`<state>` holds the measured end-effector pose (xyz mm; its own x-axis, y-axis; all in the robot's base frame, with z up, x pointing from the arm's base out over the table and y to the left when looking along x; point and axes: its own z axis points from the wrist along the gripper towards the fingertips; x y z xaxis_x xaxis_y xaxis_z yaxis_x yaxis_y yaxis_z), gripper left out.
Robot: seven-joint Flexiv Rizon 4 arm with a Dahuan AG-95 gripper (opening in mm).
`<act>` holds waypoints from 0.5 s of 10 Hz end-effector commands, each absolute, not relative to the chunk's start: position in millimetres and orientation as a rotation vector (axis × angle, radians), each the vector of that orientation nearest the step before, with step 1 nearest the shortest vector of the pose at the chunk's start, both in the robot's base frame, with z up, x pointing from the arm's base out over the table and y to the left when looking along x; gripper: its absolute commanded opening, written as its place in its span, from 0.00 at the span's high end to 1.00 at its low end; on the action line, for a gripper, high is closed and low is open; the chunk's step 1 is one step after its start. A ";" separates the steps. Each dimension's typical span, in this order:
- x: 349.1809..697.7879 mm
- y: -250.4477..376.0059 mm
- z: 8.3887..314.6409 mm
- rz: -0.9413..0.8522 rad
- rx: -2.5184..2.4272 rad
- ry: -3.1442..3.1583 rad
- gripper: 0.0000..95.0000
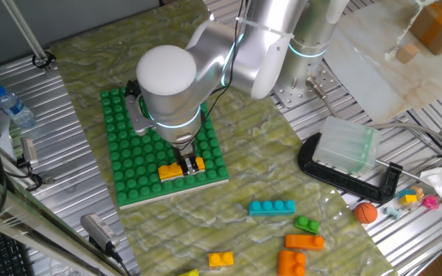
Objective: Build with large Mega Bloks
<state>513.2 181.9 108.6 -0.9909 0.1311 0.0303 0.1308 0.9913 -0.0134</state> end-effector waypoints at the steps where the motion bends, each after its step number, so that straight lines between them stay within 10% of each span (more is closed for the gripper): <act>1: 513.8 179.9 100.7 0.017 -0.202 -3.097 1.00; 5: 518.0 179.2 84.4 0.014 -0.198 -3.098 1.00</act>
